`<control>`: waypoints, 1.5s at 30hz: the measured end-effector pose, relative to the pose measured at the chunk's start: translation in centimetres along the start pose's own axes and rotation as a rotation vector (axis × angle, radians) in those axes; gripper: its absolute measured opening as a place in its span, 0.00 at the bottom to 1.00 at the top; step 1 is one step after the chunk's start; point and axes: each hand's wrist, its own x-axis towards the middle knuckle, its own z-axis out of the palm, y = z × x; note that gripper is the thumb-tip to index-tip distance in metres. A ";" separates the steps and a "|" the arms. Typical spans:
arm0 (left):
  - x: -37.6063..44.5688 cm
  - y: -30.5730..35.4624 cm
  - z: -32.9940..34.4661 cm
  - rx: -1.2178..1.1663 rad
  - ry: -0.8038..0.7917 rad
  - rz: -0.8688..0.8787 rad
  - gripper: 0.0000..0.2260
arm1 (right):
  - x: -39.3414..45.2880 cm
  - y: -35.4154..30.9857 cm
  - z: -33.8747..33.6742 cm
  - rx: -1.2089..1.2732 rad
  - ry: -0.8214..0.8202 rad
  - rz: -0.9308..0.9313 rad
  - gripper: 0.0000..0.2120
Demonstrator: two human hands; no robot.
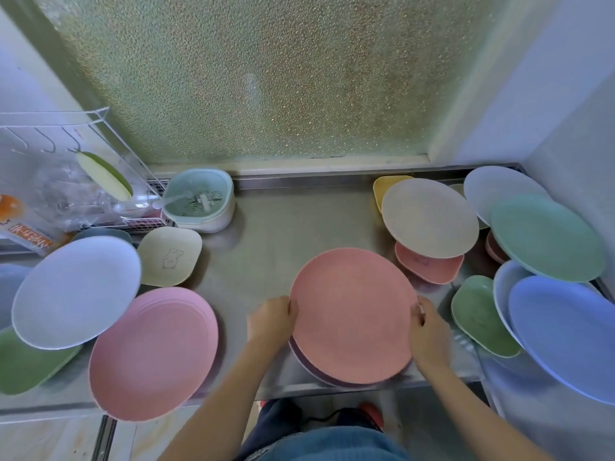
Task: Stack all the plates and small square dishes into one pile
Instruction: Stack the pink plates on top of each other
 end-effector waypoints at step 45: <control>3.6 -8.0 -3.0 0.126 -0.323 -0.263 0.17 | 1.9 -7.1 7.6 -0.529 -0.268 -0.139 0.26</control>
